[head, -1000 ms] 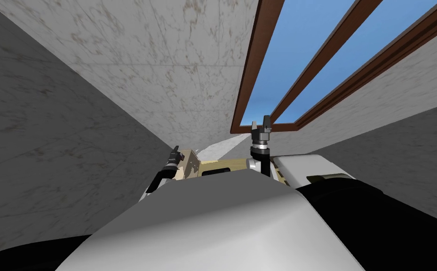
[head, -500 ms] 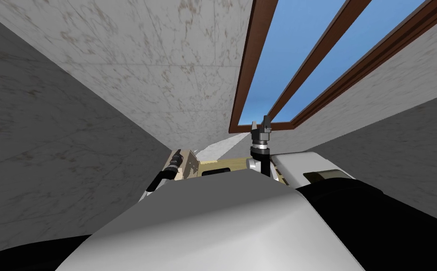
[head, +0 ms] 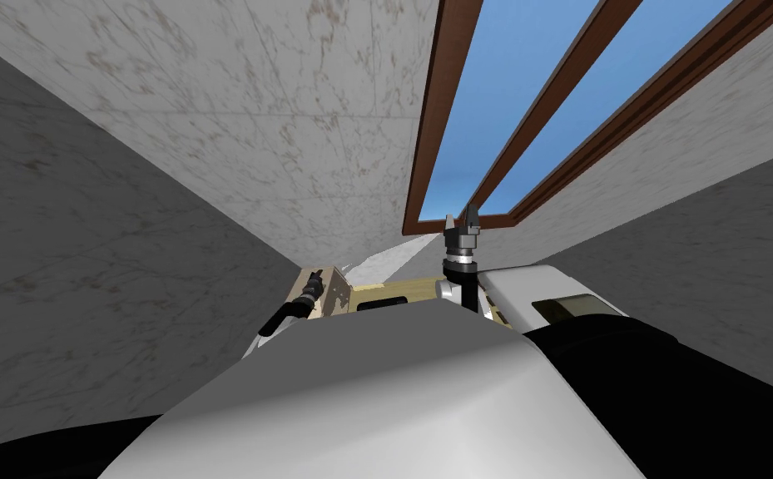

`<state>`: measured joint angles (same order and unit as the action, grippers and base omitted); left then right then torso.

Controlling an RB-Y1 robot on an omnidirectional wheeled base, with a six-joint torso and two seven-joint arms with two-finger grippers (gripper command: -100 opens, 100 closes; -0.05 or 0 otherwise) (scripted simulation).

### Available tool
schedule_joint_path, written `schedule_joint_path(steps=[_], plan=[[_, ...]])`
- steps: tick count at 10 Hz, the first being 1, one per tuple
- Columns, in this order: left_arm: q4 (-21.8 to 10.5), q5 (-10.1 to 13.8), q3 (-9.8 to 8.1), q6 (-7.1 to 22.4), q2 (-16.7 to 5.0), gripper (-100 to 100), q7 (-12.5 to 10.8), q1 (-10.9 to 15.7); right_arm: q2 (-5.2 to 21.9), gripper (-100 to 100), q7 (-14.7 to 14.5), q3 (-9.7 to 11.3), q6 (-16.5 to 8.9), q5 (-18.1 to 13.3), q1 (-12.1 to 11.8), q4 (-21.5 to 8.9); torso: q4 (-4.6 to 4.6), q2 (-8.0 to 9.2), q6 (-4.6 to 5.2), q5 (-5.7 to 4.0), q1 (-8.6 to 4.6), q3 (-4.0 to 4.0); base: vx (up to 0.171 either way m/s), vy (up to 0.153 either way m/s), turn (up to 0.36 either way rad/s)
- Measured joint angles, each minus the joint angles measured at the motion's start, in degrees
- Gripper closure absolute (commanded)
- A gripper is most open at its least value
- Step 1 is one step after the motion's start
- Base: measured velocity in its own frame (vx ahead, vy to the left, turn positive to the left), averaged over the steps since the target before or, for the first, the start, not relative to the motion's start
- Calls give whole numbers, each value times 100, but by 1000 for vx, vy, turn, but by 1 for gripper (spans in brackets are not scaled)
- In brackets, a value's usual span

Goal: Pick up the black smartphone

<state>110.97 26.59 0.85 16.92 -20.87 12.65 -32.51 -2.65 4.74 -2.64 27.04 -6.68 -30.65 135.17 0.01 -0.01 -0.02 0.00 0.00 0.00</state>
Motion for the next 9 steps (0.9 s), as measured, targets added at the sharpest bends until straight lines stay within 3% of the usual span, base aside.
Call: schedule_joint_path(steps=[2, 9], plan=[[-211, 240, -20, 287, -141, -100, 113, 76, 0, 0, 0, 0, 0, 0, 0, 0, -1, -2, -1, 0, 0, -1, 3, -4, -18], [-466, 588, -82, 1317, -260, -100, 384, 178, 0, 0, 0, 0, 0, 0, 0, 0, -1, -3, -1, 0, 1, -2, 9, -5, -33]])
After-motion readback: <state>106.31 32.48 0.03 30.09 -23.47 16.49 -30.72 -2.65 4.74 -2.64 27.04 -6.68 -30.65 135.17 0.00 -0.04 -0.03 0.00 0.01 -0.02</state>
